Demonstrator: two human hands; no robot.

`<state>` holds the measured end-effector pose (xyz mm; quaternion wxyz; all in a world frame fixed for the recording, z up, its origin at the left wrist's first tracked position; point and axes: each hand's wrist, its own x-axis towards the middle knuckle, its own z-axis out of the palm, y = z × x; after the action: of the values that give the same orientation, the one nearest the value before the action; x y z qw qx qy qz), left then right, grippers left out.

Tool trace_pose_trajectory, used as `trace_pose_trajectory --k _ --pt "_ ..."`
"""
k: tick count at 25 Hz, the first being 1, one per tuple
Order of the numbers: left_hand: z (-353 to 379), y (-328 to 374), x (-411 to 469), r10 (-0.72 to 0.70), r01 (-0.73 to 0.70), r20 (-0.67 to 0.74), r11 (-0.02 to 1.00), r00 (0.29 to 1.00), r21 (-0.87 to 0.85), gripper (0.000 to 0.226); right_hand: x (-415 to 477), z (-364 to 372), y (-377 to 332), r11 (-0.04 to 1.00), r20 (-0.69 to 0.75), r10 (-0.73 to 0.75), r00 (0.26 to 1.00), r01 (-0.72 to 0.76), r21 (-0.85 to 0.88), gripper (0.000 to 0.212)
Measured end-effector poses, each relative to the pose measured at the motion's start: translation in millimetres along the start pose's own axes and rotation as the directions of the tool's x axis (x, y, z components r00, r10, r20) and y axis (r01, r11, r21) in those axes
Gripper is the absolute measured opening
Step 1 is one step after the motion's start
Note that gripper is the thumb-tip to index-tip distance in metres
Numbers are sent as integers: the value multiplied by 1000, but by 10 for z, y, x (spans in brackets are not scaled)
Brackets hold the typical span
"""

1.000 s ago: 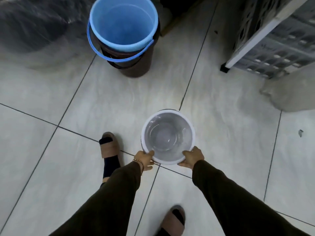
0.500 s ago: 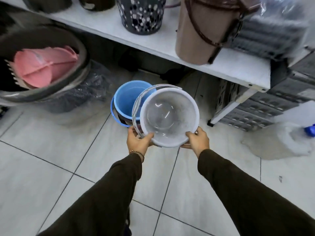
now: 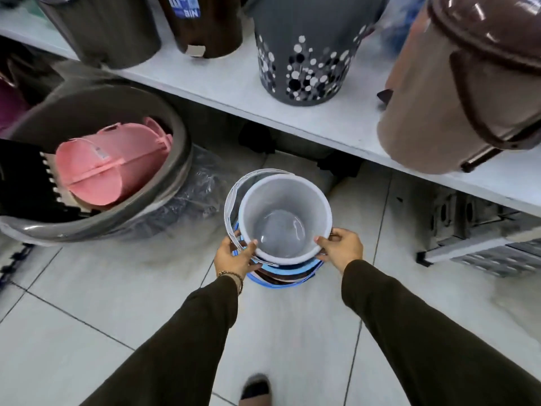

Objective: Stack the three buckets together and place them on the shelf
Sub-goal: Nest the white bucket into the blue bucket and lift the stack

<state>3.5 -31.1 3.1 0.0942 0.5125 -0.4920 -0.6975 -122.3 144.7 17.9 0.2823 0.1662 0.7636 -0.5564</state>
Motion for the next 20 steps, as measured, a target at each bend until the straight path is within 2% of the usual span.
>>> trace_pose_trajectory --k 3,5,8,10,11,13,15,17,20 --pt "-30 -158 432 -112 111 -5 988 994 109 27 237 191 245 996 -35 87 996 -86 15 32" --pt "-9 -290 633 -186 195 -63 956 981 219 30 303 241 394 991 -61 131 990 -131 -3 36" --pt "43 -457 818 -198 241 -155 904 968 352 66 387 272 571 968 -179 78 981 -117 -221 46" --pt "45 -564 870 -184 258 -207 866 961 429 93 447 302 658 927 -208 15 978 -91 -364 65" --pt "34 -608 866 -221 306 -234 845 947 440 110 477 316 696 924 -204 22 979 -98 -369 74" --pt "15 -709 864 -408 444 -181 854 895 271 144 559 340 793 939 -157 69 985 -117 -323 81" --pt "-17 -842 856 -563 560 21 826 826 66 154 640 375 902 957 -82 132 988 -149 -249 76" --pt "-33 -1023 843 -614 634 216 773 759 -32 143 700 413 983 962 -47 204 978 -209 -173 76" --pt "32 -1260 791 -533 626 370 751 761 -208 119 764 417 1024 963 -25 226 974 -228 -145 75"
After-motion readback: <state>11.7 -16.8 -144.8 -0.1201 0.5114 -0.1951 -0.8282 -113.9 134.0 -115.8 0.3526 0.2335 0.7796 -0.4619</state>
